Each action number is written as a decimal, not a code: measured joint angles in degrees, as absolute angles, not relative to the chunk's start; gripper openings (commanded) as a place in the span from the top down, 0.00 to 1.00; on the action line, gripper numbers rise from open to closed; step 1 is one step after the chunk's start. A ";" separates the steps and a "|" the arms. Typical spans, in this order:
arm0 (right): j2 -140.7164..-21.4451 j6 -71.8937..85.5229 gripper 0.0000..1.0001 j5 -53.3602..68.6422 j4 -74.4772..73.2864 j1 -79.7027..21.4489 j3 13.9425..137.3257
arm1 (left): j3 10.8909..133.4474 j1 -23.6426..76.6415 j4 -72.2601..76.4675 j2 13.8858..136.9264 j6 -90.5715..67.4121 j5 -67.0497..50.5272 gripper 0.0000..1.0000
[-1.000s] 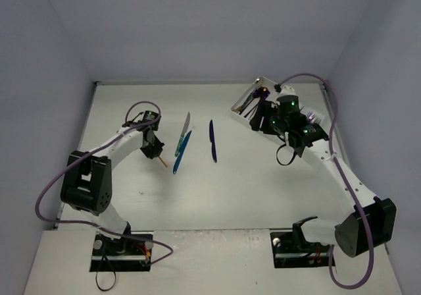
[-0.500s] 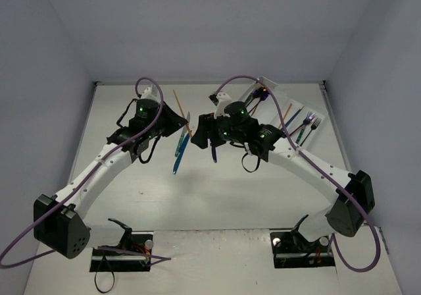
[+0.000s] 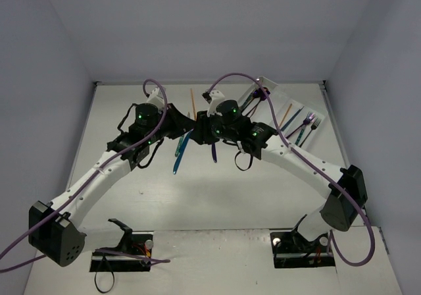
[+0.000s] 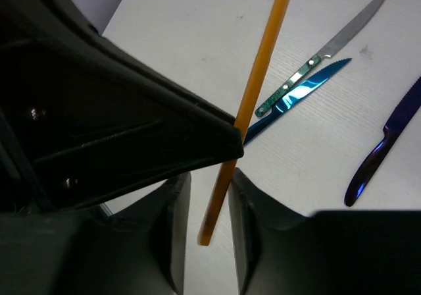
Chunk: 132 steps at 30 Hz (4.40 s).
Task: Sort the eating utensils into containers
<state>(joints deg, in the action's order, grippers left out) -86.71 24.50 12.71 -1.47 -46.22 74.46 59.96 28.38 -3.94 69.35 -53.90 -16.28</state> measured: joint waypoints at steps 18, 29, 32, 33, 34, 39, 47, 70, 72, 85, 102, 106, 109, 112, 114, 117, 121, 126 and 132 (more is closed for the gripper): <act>-86.24 29.91 1.00 -0.90 -2.13 -41.21 68.56 | 59.07 28.83 -14.93 65.33 -42.47 -6.13 0.30; -94.58 30.65 1.00 -13.21 -7.14 -15.97 70.33 | 56.88 28.71 -35.59 48.98 -29.54 15.79 0.14; -101.49 31.26 1.00 -14.18 -7.55 -12.11 74.65 | 55.04 28.57 -39.10 45.36 -28.62 17.90 0.14; -103.73 31.44 1.00 -14.29 -7.54 -11.10 76.01 | 54.52 28.48 -40.10 44.51 -28.49 18.34 0.13; -105.64 31.60 1.00 -14.31 -7.60 -10.30 77.00 | 54.13 28.45 -40.90 43.87 -28.48 18.56 0.13; -113.86 32.08 0.93 -14.78 -8.19 -7.49 81.21 | 52.79 28.42 -44.15 41.73 -28.49 18.98 0.12; -116.44 32.93 0.50 -15.77 -9.28 -7.16 81.78 | 52.66 28.42 -45.28 41.94 -28.33 18.88 0.12; -111.54 27.37 0.39 -14.31 -14.74 -36.90 84.90 | 55.35 28.42 -45.69 48.75 -25.63 16.94 0.12; -114.09 27.80 0.39 -13.66 -15.24 -37.81 85.40 | 55.37 28.42 -45.70 48.70 -25.63 16.46 0.12; -123.59 28.67 0.54 -12.40 -15.61 -38.72 90.45 | 55.40 28.38 -46.59 47.21 -25.72 14.79 0.12; -124.44 28.12 1.00 -11.49 -14.90 -38.72 91.74 | 55.40 28.38 -46.74 46.48 -25.75 14.84 0.12; -123.82 26.88 1.00 -11.87 -16.16 -38.45 92.94 | 55.40 28.38 -46.72 46.68 -25.76 14.87 0.12; -121.42 26.37 1.00 -12.54 -16.75 -37.30 93.86 | 55.40 28.38 -46.74 47.06 -25.80 14.95 0.12; -117.05 26.25 1.00 -13.30 -17.03 -34.30 94.49 | 55.40 28.38 -46.74 47.44 -25.95 15.16 0.12; -114.24 26.24 1.00 -13.86 -16.98 -31.04 95.25 | 55.40 28.38 -46.74 47.65 -26.05 15.29 0.12; -111.69 26.44 1.00 -15.18 -16.73 -24.95 96.67 | 55.40 28.38 -46.74 48.02 -26.19 15.32 0.12; -111.79 27.41 1.00 -16.71 -16.68 -16.86 97.88 | 55.40 28.38 -46.72 48.54 -26.27 15.36 0.12; -118.23 28.88 1.00 -17.63 -16.97 -10.37 101.28 | 55.40 28.38 -46.74 48.64 -26.41 15.50 0.12; -128.52 29.56 0.85 -16.93 -17.16 -8.50 105.09 | 55.40 28.38 -46.78 48.64 -26.50 15.49 0.12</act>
